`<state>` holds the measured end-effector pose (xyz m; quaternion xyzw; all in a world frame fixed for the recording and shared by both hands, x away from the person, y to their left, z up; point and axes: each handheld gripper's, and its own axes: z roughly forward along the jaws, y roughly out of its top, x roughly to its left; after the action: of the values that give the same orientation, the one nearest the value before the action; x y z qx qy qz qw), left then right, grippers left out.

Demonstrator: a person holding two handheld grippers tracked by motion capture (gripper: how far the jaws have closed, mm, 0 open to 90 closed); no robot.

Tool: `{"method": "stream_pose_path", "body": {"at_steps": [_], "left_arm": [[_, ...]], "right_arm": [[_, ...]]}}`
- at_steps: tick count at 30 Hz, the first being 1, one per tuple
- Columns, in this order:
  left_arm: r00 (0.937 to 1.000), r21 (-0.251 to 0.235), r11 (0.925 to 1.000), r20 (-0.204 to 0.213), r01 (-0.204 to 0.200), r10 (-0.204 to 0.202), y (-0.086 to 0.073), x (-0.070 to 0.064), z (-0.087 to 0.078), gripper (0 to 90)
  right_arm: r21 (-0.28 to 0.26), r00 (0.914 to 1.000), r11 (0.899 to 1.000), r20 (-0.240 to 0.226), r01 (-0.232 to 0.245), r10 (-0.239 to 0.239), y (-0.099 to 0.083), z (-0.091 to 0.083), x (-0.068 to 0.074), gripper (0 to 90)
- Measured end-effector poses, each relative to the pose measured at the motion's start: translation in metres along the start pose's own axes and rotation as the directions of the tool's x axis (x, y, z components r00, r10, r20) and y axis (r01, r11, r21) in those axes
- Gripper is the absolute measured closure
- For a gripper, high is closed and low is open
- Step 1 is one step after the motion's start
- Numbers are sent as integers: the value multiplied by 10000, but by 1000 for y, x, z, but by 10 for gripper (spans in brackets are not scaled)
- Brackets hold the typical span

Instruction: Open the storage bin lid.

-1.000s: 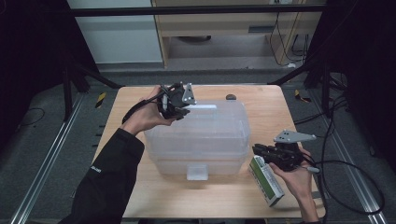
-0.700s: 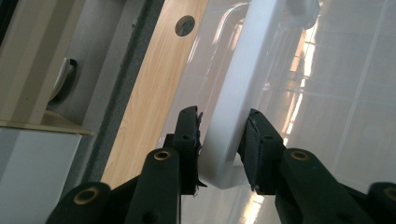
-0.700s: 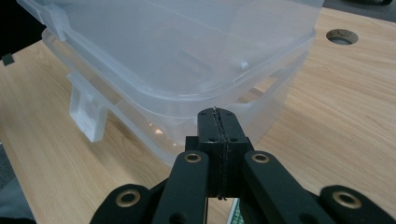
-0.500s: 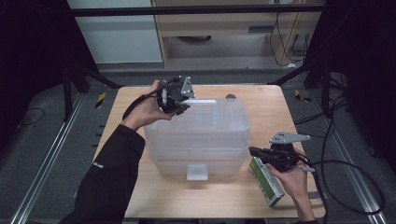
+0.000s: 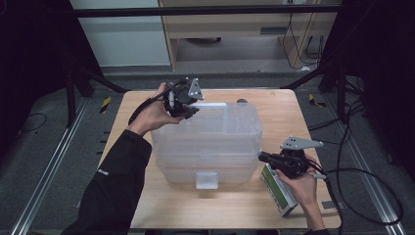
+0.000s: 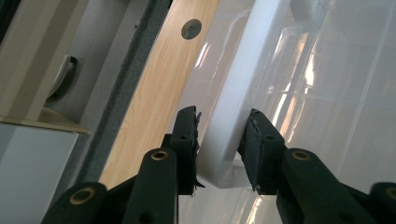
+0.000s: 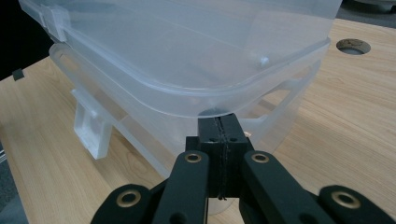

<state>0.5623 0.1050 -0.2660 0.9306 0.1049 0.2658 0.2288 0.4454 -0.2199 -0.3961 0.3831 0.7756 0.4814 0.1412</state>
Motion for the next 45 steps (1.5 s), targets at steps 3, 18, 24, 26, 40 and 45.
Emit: {"method": "stream_pose_path", "body": {"at_steps": [3, 18, 24, 26, 40, 45], "left_arm": [[9998, -237, 9996, 161, 153, -149, -3, 0, -3, 630], [9898, -1252, 9828, -267, 1355, -1399, -42, 2, -59, 574], [9629, -1554, 9575, -809, 2429, -2574, -72, 0, -75, 632], [9499, -1667, 9446, -882, 2826, -2998, -83, -1, -79, 656], [8374, -3009, 8347, -1635, 4612, -5216, -144, -27, -89, 784], [8137, -2986, 8169, -1732, 4934, -5548, -167, -48, -77, 821]], "right_arm": [[42, 10000, 10000, -7, 3, -3, 0, 0, 0, 900], [66, 9999, 10000, 107, 64, -65, 1, 0, 1, 900], [94, 9999, 9999, 124, 82, -84, 1, 0, 1, 900], [100, 9999, 9999, 132, 88, -89, 1, 0, 1, 900], [175, 9997, 9997, 191, 163, -167, 1, 0, 2, 900], [191, 9997, 9997, 197, 166, -170, 1, 0, 2, 900]]}}
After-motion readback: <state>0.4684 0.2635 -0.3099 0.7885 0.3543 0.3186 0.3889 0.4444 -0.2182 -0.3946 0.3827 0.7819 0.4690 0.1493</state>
